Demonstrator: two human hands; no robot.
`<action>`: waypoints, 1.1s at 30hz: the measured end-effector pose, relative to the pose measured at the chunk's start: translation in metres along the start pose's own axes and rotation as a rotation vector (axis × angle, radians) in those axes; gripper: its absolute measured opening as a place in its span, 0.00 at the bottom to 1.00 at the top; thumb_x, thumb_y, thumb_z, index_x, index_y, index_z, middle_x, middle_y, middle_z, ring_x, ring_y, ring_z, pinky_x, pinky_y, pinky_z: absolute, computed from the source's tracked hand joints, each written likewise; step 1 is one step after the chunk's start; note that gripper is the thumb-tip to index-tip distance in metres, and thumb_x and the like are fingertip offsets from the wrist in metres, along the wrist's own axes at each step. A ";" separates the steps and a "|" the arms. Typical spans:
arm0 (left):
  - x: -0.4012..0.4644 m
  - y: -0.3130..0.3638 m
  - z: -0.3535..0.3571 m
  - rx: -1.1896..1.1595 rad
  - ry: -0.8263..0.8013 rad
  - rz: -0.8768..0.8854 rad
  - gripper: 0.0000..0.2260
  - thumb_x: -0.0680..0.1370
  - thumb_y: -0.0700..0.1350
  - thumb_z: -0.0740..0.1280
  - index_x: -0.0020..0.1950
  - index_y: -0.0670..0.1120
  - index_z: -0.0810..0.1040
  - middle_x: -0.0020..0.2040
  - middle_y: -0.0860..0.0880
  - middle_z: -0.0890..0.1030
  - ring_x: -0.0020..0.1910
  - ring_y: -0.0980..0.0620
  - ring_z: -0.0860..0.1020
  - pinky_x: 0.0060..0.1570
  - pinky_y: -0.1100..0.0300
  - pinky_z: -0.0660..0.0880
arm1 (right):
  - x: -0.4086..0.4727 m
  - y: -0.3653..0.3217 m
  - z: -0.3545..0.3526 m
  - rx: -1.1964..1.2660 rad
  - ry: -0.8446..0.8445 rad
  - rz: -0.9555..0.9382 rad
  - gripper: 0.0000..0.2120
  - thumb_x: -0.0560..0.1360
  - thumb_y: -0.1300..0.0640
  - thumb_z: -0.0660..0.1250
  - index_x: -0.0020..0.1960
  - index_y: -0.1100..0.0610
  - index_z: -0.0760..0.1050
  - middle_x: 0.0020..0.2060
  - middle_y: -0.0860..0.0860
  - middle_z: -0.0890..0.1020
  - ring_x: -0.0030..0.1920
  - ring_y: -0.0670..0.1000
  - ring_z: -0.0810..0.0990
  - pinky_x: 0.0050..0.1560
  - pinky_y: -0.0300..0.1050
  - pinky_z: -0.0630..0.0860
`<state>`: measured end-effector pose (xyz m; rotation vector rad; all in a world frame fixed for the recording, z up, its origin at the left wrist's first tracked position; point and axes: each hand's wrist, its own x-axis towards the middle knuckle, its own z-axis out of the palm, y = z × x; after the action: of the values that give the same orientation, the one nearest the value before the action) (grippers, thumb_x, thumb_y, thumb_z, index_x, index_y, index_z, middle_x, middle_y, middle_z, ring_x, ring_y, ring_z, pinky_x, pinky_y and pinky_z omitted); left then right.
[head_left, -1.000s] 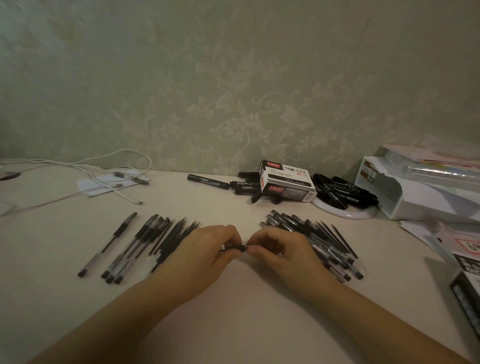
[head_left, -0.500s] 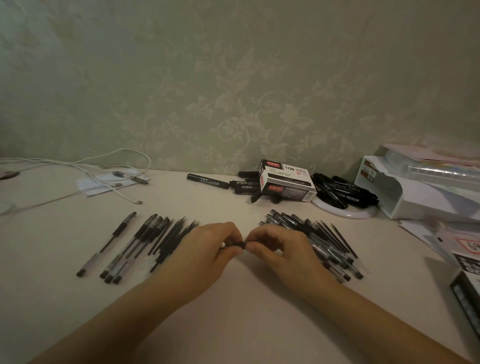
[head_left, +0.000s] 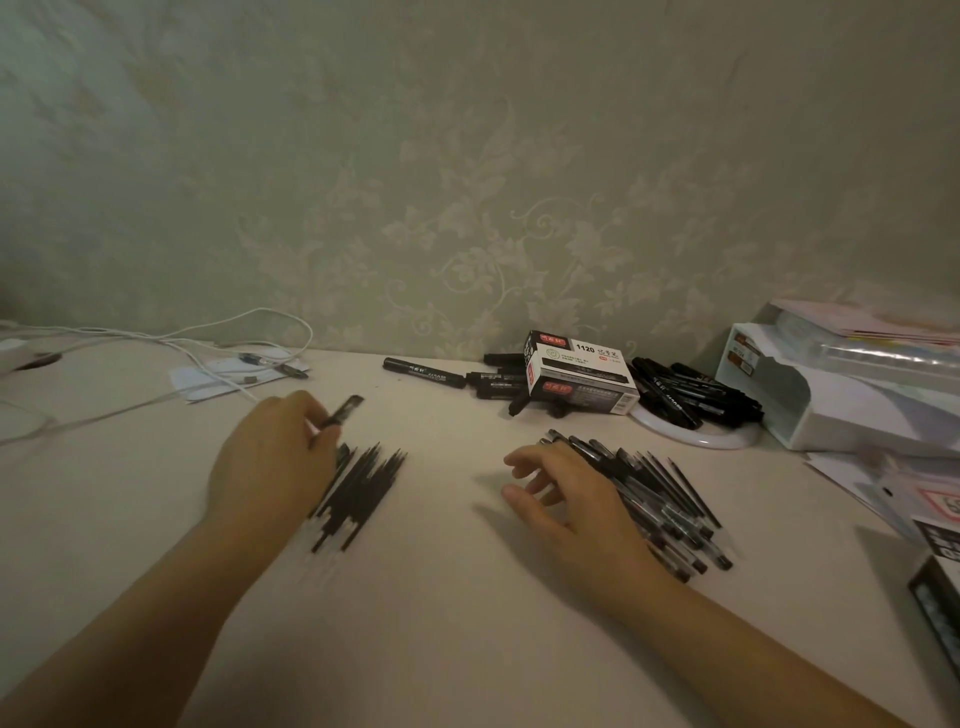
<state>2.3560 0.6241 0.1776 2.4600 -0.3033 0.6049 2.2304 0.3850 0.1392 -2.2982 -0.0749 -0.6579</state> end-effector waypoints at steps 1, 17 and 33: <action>0.003 -0.008 -0.001 0.038 -0.021 -0.050 0.04 0.78 0.48 0.65 0.49 0.49 0.76 0.45 0.48 0.78 0.38 0.50 0.73 0.38 0.56 0.68 | 0.000 0.000 0.000 -0.015 -0.010 -0.007 0.10 0.78 0.50 0.67 0.59 0.47 0.76 0.51 0.40 0.77 0.50 0.41 0.76 0.49 0.32 0.73; 0.004 -0.019 -0.001 0.260 -0.222 -0.171 0.11 0.79 0.50 0.61 0.55 0.45 0.76 0.52 0.43 0.75 0.51 0.41 0.75 0.52 0.48 0.75 | -0.003 -0.003 0.002 -0.172 -0.026 -0.027 0.06 0.78 0.51 0.65 0.55 0.44 0.77 0.48 0.36 0.75 0.51 0.39 0.75 0.48 0.28 0.69; -0.050 0.048 0.020 -0.154 -0.292 0.329 0.02 0.77 0.52 0.65 0.47 0.57 0.77 0.40 0.59 0.76 0.37 0.61 0.74 0.37 0.69 0.69 | 0.004 -0.005 -0.021 -0.795 -0.064 0.100 0.11 0.82 0.49 0.60 0.59 0.52 0.74 0.57 0.48 0.74 0.56 0.50 0.72 0.55 0.43 0.67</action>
<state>2.3033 0.5772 0.1627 2.3615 -0.8502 0.3349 2.2238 0.3742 0.1573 -3.0551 0.3269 -0.6304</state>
